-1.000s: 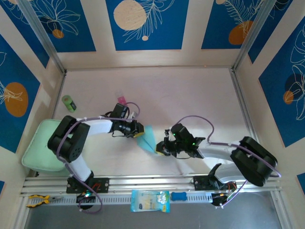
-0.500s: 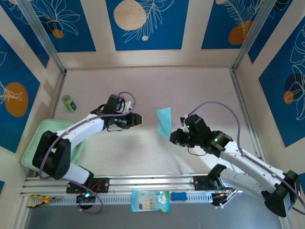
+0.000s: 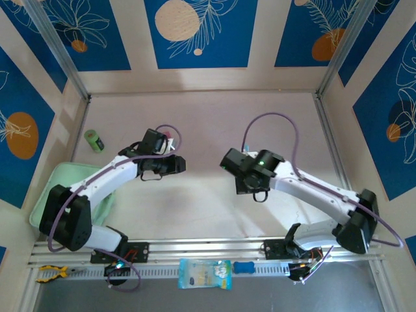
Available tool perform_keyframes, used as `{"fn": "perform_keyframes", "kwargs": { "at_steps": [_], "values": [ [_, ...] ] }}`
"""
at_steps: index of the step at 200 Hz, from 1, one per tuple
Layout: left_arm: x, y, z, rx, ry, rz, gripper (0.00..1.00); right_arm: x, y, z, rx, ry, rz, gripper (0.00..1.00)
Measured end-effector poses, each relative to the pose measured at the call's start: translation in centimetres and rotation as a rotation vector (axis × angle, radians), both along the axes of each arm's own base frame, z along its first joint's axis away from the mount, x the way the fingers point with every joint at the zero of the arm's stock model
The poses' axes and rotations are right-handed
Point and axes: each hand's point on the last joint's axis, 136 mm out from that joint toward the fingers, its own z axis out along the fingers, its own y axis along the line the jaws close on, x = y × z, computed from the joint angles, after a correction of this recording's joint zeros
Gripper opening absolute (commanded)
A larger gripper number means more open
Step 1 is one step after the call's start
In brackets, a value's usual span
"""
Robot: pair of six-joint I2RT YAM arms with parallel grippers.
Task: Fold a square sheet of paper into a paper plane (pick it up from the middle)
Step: Turn over the paper at the center of the table.
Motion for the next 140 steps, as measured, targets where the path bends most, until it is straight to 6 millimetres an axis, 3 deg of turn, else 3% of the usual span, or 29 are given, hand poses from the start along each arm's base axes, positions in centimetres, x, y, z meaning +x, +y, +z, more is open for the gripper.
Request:
{"fn": "perform_keyframes", "kwargs": {
  "at_steps": [36,83,112,140],
  "values": [
    [0.4,1.2,0.1,0.032,-0.015,0.039,0.39,0.3,0.8,-1.6,-0.185,0.021,0.066,0.05],
    [1.1,3.1,-0.1,0.055,0.002,0.115,0.40,-0.6,4.7,-6.1,-0.342,0.111,0.225,0.09],
    [1.3,3.7,0.0,0.049,0.004,0.143,0.40,-1.6,8.3,-8.4,-0.317,0.144,0.326,0.14],
    [1.1,3.7,-0.2,0.046,0.013,0.148,0.40,-2.1,11.2,-8.9,-0.187,0.148,0.383,0.26]
  ]
}}
